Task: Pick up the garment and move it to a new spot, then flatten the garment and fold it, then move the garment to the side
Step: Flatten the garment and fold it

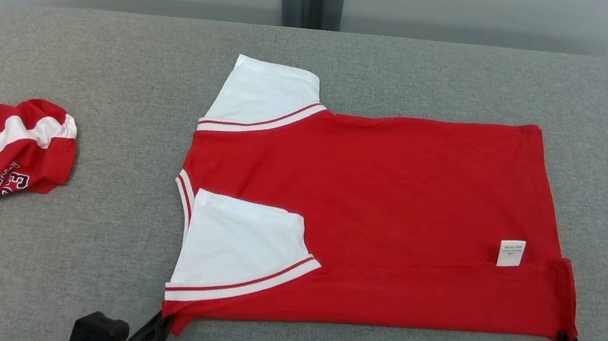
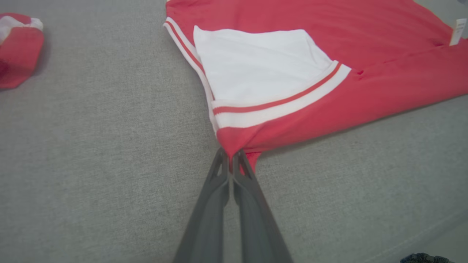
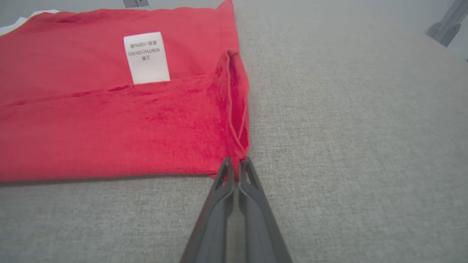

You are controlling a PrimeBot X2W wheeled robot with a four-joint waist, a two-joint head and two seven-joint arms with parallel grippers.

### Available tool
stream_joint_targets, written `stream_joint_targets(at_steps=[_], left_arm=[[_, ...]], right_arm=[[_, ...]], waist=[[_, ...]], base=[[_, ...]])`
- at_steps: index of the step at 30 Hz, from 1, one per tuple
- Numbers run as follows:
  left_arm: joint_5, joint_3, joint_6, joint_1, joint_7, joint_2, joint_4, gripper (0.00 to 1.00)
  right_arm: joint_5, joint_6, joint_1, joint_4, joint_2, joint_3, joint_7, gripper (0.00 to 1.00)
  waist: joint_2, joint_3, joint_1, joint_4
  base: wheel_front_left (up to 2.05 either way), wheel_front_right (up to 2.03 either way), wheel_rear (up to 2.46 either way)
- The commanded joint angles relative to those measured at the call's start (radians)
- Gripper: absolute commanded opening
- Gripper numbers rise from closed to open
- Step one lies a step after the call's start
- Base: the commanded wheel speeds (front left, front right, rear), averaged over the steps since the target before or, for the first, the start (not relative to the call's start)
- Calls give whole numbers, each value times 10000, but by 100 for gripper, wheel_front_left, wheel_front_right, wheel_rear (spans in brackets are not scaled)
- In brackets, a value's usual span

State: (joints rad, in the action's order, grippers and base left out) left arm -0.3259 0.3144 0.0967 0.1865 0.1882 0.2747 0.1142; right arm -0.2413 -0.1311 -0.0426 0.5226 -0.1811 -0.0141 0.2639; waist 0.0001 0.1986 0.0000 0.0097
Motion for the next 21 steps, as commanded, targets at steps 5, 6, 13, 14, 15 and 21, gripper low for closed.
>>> stream_joint_targets(at_steps=[5,6,13,14,15,21], left_arm=[[-50,124,132,398,376,91,288,0],[-127,160,119,439,470,50,345,0],[-412,339,29,480,981,4,367,0],[-412,339,29,480,981,4,367,0],[-453,339,28,461,971,-8,353,0],[-570,234,226,506,869,-146,188,100]], right_arm=[[-91,6,705,-863,-176,-176,-410,0],[-84,6,769,-1020,-169,-223,-497,0],[137,5,947,-1497,-1,-389,-899,0],[137,5,947,-1497,-1,-389,-899,0],[196,5,984,-1544,70,-422,-969,0],[456,5,1124,-1805,62,-730,-926,100]], waist=[[-1,-51,0,-104],[-1,-51,0,-123],[-1,-148,0,-134],[-1,-148,0,-134],[-1,-196,0,-109],[-1,-373,0,-44]], base=[[0,0,0],[0,0,0],[0,0,0],[0,0,0],[0,0,0],[0,0,0]])
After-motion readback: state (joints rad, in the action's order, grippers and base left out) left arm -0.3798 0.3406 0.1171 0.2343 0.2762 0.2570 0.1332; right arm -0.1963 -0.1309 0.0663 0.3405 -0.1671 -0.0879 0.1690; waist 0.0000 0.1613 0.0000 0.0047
